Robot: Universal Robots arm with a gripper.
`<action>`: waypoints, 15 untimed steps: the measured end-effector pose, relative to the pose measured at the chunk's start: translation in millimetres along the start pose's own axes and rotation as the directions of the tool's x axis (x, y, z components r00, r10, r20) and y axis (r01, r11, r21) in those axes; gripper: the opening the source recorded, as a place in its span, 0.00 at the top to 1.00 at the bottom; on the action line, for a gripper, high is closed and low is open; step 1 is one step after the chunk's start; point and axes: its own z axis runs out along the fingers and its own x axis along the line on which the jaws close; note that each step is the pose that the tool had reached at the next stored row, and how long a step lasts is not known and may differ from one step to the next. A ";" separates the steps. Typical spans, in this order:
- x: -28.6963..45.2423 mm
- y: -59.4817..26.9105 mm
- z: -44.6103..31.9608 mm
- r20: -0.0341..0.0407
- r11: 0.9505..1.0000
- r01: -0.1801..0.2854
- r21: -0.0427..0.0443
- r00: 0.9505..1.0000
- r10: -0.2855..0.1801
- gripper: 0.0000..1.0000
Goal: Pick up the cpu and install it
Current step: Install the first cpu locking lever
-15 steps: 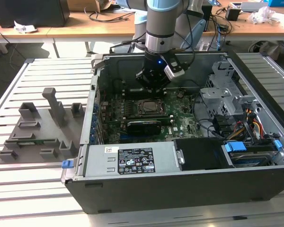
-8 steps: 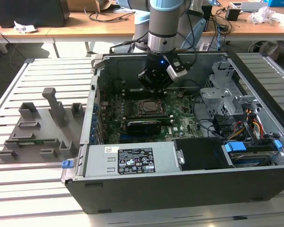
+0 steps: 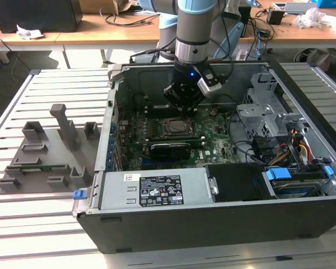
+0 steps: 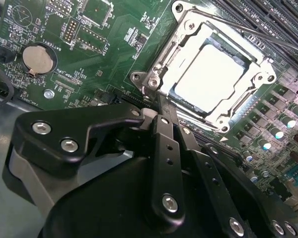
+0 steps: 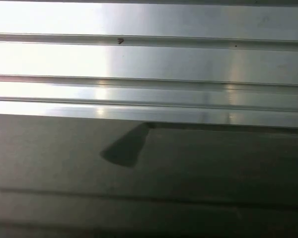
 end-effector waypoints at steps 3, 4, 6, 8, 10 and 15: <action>-0.1 0.0 0.4 0.000 1.000 0.000 0.000 1.000 0.000 0.89; -0.2 0.1 0.6 0.000 1.000 0.000 0.002 1.000 0.000 0.89; -0.3 0.1 1.0 0.000 1.000 0.000 0.004 1.000 0.000 0.89; -0.5 0.1 1.2 0.000 1.000 0.000 0.010 1.000 0.000 0.89; -0.9 0.2 1.4 -0.001 1.000 -0.001 0.017 1.000 0.001 0.89; -2.2 3.1 2.3 -0.002 1.000 -0.001 0.025 1.000 0.001 0.89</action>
